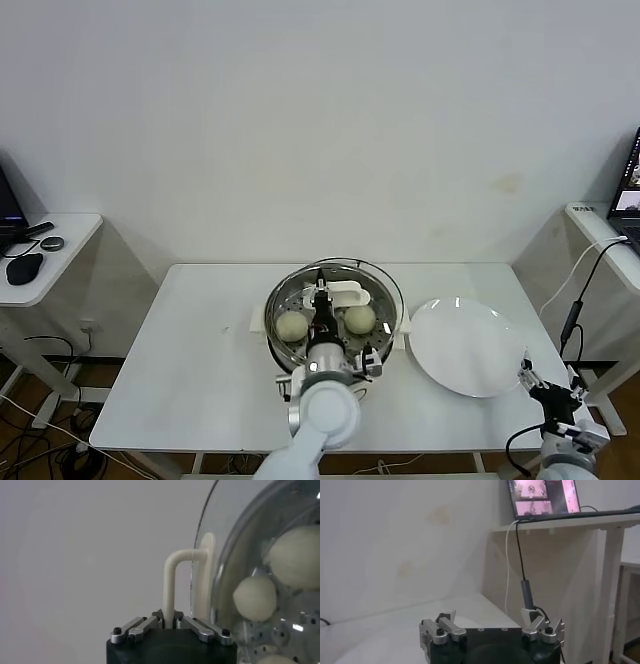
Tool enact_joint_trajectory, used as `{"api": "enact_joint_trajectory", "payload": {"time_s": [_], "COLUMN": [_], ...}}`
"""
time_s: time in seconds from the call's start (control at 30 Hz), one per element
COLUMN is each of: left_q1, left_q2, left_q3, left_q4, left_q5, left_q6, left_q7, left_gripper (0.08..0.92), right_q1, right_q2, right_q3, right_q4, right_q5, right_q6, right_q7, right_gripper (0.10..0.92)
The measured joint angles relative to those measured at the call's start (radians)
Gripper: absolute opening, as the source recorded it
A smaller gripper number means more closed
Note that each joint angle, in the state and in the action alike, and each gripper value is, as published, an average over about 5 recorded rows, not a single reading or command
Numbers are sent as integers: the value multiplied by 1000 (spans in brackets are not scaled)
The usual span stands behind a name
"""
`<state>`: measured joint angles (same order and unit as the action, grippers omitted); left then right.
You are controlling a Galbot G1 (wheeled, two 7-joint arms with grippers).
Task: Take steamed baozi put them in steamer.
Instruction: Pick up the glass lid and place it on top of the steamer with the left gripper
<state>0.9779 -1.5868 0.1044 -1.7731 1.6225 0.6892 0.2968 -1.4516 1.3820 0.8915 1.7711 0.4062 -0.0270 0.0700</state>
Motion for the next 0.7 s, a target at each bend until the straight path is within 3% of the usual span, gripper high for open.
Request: {"api": "enact_joint_trajectory", "payload": {"time_s": [0.7], "left_q1": [-10], "left_q2": [17], "left_q3": [-7], "left_q4": [36], "left_q5": [36], "left_q6": [0], "left_q7": [14], "left_gripper": [172], "right_q1": [0], "right_q2": [0], "right_q3": [-4], "right_q4": [-9], "right_q5": [-5], "right_q6": [4], "right_q7": [-1], "right_gripper": [823]}}
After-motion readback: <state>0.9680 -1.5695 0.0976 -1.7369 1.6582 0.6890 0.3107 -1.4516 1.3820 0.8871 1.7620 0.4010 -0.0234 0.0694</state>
